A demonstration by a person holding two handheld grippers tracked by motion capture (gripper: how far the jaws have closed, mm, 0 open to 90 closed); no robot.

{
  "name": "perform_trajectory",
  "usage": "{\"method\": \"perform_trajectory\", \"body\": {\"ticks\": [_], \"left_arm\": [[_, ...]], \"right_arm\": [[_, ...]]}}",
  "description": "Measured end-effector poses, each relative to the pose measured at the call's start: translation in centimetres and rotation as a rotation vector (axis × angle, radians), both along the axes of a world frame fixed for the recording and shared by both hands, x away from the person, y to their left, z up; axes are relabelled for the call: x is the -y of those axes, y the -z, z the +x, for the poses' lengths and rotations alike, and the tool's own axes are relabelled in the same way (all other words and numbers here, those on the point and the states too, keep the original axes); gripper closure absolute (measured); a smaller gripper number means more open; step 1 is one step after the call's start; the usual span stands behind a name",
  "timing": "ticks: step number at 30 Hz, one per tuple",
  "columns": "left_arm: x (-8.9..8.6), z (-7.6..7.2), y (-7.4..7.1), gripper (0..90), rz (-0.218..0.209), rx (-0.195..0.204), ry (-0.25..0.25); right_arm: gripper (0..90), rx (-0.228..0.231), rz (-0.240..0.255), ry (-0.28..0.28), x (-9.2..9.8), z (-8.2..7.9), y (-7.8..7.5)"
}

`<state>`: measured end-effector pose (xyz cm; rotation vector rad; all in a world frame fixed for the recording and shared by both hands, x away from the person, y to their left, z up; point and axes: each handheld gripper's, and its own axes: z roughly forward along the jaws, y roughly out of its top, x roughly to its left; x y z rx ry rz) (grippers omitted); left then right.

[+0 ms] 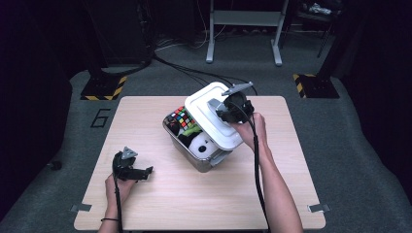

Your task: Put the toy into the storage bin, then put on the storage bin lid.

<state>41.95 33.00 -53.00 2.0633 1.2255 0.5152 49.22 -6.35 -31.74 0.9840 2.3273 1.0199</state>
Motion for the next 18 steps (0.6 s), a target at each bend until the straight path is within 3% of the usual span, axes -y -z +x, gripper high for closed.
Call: {"method": "perform_trajectory", "body": {"ticks": [18], "left_arm": [[0.1, -0.1, 0.0, 1.2, -0.010, -0.006, -0.006]], "right_arm": [[66.8, -0.016, 0.001, -0.057, -2.7, 0.6, 1.2]]}}
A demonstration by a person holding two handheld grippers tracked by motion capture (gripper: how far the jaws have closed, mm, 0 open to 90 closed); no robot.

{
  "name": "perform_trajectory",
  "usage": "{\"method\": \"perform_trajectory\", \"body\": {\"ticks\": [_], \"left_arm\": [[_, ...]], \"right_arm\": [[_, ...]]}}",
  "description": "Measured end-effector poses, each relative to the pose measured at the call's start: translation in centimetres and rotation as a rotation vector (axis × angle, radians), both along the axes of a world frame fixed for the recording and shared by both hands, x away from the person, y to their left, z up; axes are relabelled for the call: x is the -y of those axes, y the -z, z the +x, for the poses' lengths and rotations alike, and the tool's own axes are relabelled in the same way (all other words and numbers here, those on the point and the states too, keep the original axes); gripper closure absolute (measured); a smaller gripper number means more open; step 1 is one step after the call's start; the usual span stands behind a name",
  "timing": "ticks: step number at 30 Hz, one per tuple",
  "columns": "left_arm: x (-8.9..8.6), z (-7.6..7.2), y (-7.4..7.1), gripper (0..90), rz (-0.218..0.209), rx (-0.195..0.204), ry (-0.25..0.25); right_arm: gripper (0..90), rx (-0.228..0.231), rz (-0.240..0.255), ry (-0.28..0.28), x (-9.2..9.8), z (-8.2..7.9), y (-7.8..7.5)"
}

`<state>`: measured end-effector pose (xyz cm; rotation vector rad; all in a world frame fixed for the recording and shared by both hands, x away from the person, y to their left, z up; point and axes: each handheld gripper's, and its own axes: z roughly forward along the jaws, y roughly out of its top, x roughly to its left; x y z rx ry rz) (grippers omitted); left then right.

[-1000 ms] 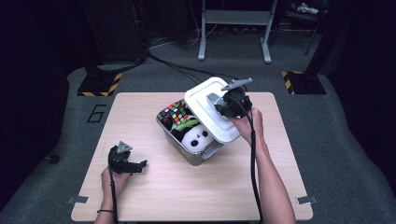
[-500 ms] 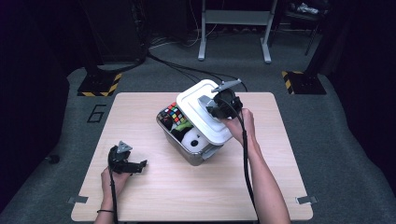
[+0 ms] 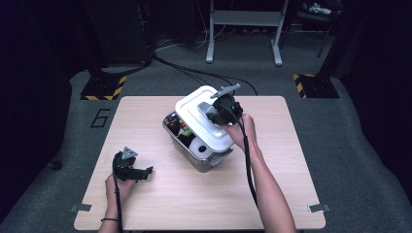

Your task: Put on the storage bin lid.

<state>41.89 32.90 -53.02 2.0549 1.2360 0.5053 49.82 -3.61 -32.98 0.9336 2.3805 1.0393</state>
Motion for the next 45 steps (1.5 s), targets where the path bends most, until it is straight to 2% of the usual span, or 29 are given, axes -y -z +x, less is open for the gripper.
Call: {"method": "perform_trajectory", "body": {"ticks": [4, 11, 15, 20, 22, 23, 24, 25, 26, 27, 31, 33, 35, 36, 37, 39, 42, 45], "left_arm": [[0.0, 0.0, 0.0, 1.1, 0.003, 0.004, 0.002], [0.0, 0.0, 0.0, 1.2, 0.001, 0.003, 0.002], [-0.1, 0.0, 0.0, 1.2, 0.011, 0.007, 0.010], [-0.1, 0.0, 0.0, 1.4, 0.010, 0.007, 0.010], [0.0, 0.0, 0.0, 1.4, -0.002, 0.003, 0.003], [0.0, 0.0, 0.0, 1.3, -0.001, 0.003, 0.004], [0.0, 0.0, 0.0, 1.3, 0.003, 0.002, 0.007], [0.0, 0.0, 0.0, 1.3, 0.003, 0.002, 0.006], [0.0, 0.0, 0.0, 1.3, 0.003, 0.002, 0.007], [0.0, 0.0, 0.0, 1.3, 0.003, 0.002, 0.007], [0.0, 0.0, 0.0, 1.3, 0.002, 0.002, 0.006], [0.0, 0.0, 0.0, 1.3, 0.003, 0.002, 0.007], [0.0, 0.0, 0.0, 1.3, 0.003, 0.002, 0.007], [0.0, 0.0, 0.0, 1.3, 0.003, 0.002, 0.007], [0.0, 0.0, 0.0, 1.3, 0.004, 0.003, 0.007], [0.0, 0.0, 0.0, 1.4, 0.003, 0.003, 0.007], [0.0, 0.0, 0.0, 1.4, 0.003, 0.003, 0.007], [0.0, 0.0, 0.0, 1.3, 0.006, 0.001, 0.010]], "right_arm": [[66.8, -0.002, 0.006, -0.018, -0.9, 0.0, 0.3], [66.8, -0.052, 0.005, -0.020, -3.4, -0.2, 1.5], [66.8, -0.050, -0.004, -0.034, -4.2, -0.2, 2.3], [66.8, -0.062, 0.017, -0.025, -4.3, -0.7, 2.8], [66.8, -0.051, 0.022, -0.028, -4.3, -0.9, 2.9], [66.8, -0.068, 0.020, -0.012, -4.4, -1.3, 3.0], [66.8, -0.054, 0.018, -0.024, -4.4, -1.2, 3.1], [66.9, -0.063, 0.015, -0.017, -4.4, -1.3, 3.2], [66.8, -0.046, 0.016, -0.017, -4.5, -1.4, 3.4], [66.8, -0.049, 0.022, -0.003, -4.5, -1.7, 3.4], [65.9, -0.044, 0.026, -0.013, -4.3, -1.4, 3.5], [59.9, -0.042, 0.027, 0.002, -4.2, -1.5, 3.4], [47.9, -0.037, 0.050, -0.004, -3.8, -1.5, 3.2], [45.3, -0.037, 0.058, 0.007, -3.5, -1.7, 3.0], [41.0, -0.018, 0.055, -0.004, -3.0, -1.8, 2.7], [27.0, 0.007, 0.068, 0.010, -1.9, -2.3, 2.2], [16.4, 0.019, 0.076, 0.049, -0.2, -3.4, 2.0], [13.6, 0.036, 0.071, 0.083, 2.5, -4.7, 2.7]]}}
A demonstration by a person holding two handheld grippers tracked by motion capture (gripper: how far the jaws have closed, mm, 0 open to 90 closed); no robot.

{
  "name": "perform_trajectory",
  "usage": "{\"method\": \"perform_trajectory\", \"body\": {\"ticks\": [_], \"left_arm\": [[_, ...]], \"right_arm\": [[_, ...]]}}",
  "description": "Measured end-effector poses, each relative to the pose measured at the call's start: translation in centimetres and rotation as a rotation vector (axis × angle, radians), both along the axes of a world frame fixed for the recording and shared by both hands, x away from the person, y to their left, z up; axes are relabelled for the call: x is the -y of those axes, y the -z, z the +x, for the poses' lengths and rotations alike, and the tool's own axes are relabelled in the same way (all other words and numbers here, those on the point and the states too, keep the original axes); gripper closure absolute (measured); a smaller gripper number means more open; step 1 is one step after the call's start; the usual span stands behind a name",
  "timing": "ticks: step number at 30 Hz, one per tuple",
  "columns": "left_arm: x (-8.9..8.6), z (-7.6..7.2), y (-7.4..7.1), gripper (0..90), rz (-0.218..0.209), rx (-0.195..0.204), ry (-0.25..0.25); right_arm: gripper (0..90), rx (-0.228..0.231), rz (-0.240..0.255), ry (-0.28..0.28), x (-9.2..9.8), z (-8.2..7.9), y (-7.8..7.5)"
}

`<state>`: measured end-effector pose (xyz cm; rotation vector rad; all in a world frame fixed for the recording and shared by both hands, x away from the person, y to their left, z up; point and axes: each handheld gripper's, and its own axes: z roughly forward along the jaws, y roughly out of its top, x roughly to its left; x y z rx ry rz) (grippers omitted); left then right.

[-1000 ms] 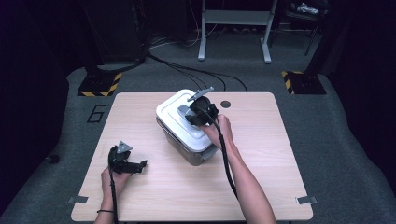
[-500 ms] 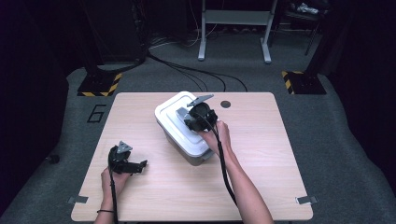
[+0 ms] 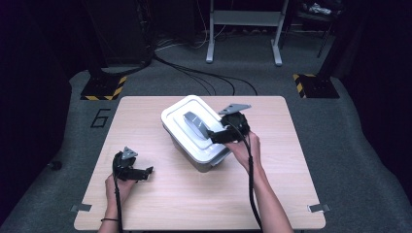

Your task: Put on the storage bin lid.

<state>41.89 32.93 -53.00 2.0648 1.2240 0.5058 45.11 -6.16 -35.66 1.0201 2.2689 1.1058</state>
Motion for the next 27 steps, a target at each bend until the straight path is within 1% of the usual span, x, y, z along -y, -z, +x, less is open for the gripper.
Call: {"method": "perform_trajectory", "body": {"ticks": [1, 3, 6, 8, 9, 10, 12, 14, 16, 18, 20, 22, 24, 27], "left_arm": [[0.0, 0.0, 0.0, 1.3, 0.000, -0.002, -0.001], [0.0, 0.0, 0.0, 1.3, 0.001, -0.002, -0.001], [0.0, 0.0, 0.0, 1.3, 0.000, 0.002, -0.004], [0.0, 0.0, 0.0, 1.3, 0.000, 0.004, -0.005], [0.0, 0.0, 0.0, 1.2, 0.000, 0.004, -0.004], [0.0, 0.0, 0.0, 1.3, 0.000, 0.004, -0.004], [0.0, 0.0, 0.0, 1.2, 0.001, 0.005, -0.005], [0.0, 0.0, 0.0, 1.2, 0.001, 0.005, -0.005], [0.1, 0.0, 0.0, 1.2, 0.001, 0.005, -0.006], [0.1, 0.0, 0.0, 1.2, -0.001, 0.006, -0.008], [0.1, 0.0, 0.0, 1.2, 0.001, 0.007, -0.008], [0.1, 0.0, 0.0, 1.2, -0.001, 0.006, -0.008], [0.1, 0.0, 0.1, 1.2, -0.002, 0.006, -0.007], [0.1, 0.0, 0.1, 1.2, -0.002, 0.005, -0.007]], "right_arm": [[12.7, -0.011, 0.005, 0.017, 0.6, -0.4, 0.3], [9.9, -0.007, 0.020, 0.048, 2.4, -1.4, 1.2], [7.3, -0.010, 0.019, 0.099, 4.8, -2.9, 2.7], [6.4, -0.020, 0.018, 0.122, 6.1, -3.8, 4.0], [5.8, -0.030, 0.014, 0.137, 6.9, -4.2, 4.9], [5.4, -0.036, 0.013, 0.146, 7.3, -4.5, 5.5], [4.7, -0.053, 0.006, 0.169, 8.3, -5.2, 7.3], [4.4, -0.071, 0.013, 0.189, 9.1, -5.7, 8.8], [3.5, -0.099, 0.011, 0.216, 9.7, -6.2, 10.7], [2.2, -0.123, 0.007, 0.231, 10.3, -6.5, 12.3], [0.9, -0.136, 0.001, 0.254, 10.8, -6.8, 13.8], [0.0, -0.138, 0.000, 0.261, 11.2, -7.0, 14.8], [0.0, -0.134, -0.007, 0.281, 11.4, -7.2, 15.4], [0.0, -0.131, -0.013, 0.289, 11.6, -7.4, 15.8]]}}
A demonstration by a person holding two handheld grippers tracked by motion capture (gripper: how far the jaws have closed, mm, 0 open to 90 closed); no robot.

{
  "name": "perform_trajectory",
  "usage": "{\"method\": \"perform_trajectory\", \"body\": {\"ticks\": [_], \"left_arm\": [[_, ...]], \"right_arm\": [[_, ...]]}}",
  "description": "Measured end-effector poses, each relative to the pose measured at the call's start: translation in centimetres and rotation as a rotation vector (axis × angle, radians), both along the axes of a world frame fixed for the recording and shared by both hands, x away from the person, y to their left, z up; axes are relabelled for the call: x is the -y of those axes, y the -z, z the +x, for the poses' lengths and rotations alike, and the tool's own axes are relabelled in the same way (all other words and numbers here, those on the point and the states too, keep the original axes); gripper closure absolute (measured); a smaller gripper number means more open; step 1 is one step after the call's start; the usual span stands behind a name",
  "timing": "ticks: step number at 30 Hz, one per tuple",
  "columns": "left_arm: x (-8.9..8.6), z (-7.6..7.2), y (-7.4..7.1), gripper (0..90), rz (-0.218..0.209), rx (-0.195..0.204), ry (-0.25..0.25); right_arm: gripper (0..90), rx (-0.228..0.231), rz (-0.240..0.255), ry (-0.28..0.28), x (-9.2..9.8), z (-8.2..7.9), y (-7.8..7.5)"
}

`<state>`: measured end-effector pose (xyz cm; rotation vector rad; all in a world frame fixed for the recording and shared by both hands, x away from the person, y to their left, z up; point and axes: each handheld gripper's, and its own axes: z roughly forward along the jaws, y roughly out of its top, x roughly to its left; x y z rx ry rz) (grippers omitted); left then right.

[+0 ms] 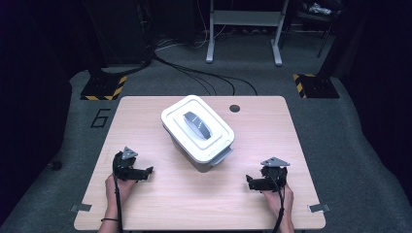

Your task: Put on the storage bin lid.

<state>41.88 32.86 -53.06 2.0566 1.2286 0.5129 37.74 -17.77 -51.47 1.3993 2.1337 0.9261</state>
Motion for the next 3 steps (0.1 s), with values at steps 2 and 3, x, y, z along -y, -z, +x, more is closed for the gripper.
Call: {"method": "perform_trajectory", "body": {"ticks": [2, 3], "left_arm": [[-0.01, 0.00, -0.01, 1.2, 0.002, 0.001, 0.000], [0.00, 0.00, 0.00, 1.2, 0.000, 0.000, -0.001]], "right_arm": [[0.0, -0.024, -0.012, 0.009, 0.03, 0.05, 0.49], [0.0, -0.026, -0.020, 0.000, 0.10, 0.12, 0.73]]}}
